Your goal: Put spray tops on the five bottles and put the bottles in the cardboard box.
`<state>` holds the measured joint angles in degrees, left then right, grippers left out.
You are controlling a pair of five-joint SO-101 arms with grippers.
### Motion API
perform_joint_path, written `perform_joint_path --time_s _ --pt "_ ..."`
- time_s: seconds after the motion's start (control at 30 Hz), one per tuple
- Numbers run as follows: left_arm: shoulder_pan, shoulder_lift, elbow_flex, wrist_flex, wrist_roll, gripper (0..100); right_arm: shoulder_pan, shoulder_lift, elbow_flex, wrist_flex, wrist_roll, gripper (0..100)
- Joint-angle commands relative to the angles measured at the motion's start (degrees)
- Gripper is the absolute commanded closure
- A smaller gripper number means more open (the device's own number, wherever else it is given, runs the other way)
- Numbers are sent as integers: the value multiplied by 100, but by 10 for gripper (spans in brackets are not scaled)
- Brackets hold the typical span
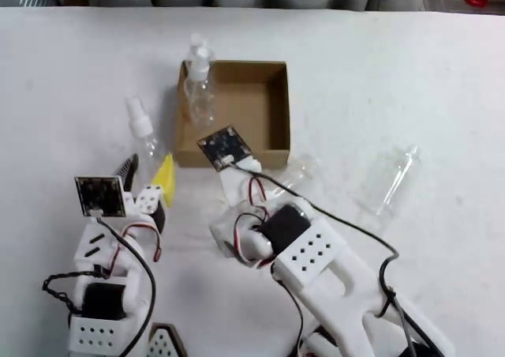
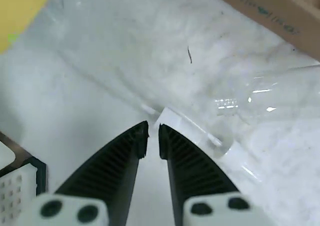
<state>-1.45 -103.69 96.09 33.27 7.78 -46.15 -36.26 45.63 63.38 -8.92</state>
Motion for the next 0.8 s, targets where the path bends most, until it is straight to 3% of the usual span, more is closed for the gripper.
perform_joint_path --time_s 0.0,0.27,0.4,0.77 --pt "-22 -48 -765 316 79 979 -286 -171 202 -382 70 983" --pt "-22 1270 -1688 501 396 979 -752 -171 466 -681 70 983" --pt "-22 2237 -2084 70 404 979 -998 -312 545 -716 70 983" --pt "-13 4075 -3279 -176 967 978 -1226 -2580 2295 -1938 70 983"
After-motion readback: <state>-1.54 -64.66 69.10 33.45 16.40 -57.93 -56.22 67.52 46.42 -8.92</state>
